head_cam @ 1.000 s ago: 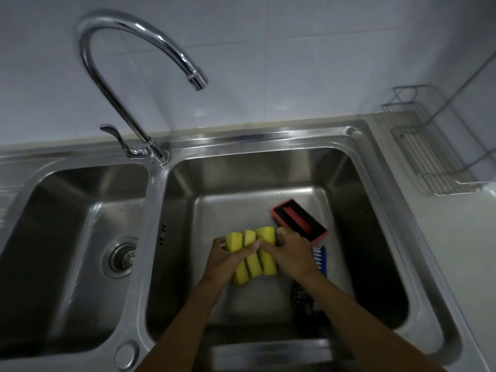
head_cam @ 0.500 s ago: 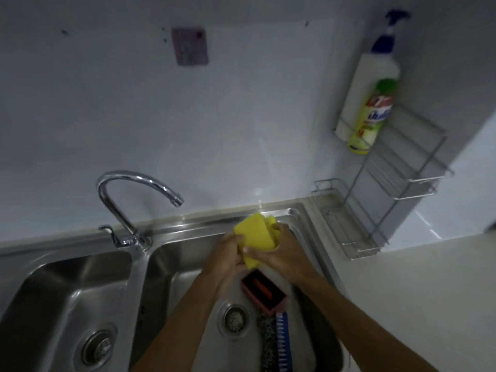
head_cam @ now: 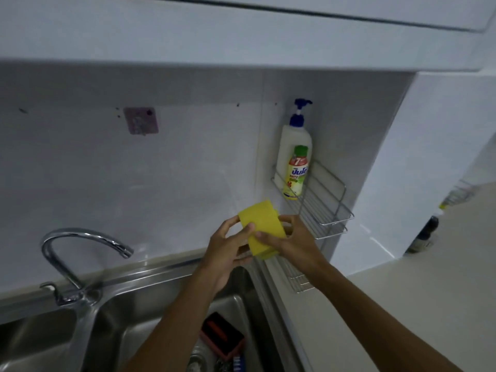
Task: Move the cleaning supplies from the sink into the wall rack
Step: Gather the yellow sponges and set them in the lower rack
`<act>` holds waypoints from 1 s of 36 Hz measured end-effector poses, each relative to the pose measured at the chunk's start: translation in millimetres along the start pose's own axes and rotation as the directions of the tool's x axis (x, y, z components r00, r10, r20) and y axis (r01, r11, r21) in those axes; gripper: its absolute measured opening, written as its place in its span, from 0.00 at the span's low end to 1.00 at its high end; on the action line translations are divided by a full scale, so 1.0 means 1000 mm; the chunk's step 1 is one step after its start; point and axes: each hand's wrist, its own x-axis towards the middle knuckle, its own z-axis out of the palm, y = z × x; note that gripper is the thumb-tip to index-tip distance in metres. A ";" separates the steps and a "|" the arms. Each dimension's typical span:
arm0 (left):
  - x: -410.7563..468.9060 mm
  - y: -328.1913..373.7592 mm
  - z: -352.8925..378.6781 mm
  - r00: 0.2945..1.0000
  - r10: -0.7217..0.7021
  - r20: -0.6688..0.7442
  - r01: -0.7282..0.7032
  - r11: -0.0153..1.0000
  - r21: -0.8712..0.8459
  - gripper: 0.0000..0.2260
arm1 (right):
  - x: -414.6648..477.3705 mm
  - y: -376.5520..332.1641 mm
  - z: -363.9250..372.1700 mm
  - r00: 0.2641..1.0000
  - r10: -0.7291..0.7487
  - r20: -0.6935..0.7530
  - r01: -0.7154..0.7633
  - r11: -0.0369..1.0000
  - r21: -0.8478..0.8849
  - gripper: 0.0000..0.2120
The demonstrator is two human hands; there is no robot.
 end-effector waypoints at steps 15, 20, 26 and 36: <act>0.125 -0.127 0.090 0.996 0.061 -0.060 -0.034 0.927 0.373 0.20 | 0.090 0.141 -0.024 0.972 0.223 -0.074 -0.225 0.974 -0.020 0.17; 0.158 -0.144 0.099 0.976 0.182 -0.122 -0.081 0.817 0.571 0.17 | 0.120 0.160 -0.021 0.981 0.189 -0.034 -0.190 0.982 -0.021 0.09; 0.188 -0.157 0.101 0.930 0.284 -0.235 -0.051 0.730 0.682 0.20 | 0.149 0.168 -0.018 0.992 0.127 0.022 -0.125 0.989 -0.078 0.09; 0.219 -0.177 0.097 0.939 0.226 -0.257 -0.031 0.804 0.594 0.18 | 0.174 0.194 -0.008 0.997 -0.007 -0.071 -0.019 0.932 -0.363 0.19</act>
